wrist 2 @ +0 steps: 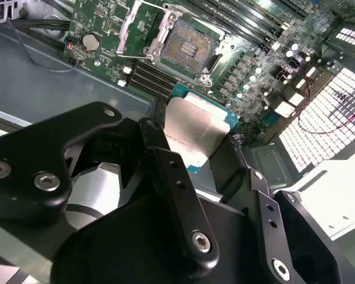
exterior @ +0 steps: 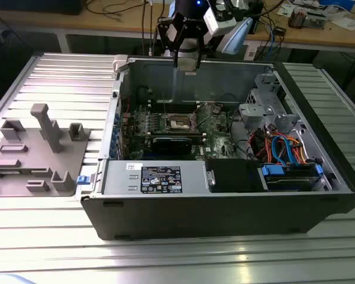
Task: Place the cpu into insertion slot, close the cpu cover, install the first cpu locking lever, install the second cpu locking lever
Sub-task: 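Place the cpu into insertion slot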
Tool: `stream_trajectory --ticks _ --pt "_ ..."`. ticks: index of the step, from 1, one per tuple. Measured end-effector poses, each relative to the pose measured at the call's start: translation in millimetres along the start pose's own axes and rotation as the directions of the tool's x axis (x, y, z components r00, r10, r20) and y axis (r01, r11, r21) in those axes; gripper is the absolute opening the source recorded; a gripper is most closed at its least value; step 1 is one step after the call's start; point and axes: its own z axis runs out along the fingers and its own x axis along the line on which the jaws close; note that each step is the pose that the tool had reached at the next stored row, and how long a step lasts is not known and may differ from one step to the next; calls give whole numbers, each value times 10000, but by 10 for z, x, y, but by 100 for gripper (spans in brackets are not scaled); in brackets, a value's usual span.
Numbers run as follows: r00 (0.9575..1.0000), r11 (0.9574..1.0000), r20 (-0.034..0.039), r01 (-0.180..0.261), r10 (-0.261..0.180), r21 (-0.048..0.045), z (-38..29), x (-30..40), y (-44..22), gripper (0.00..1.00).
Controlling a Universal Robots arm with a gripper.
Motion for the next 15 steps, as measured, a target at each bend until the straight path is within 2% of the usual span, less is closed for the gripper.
stream_trajectory --ticks 15 --pt "10000 10000 4 -40 40 4 0 0 0 54"
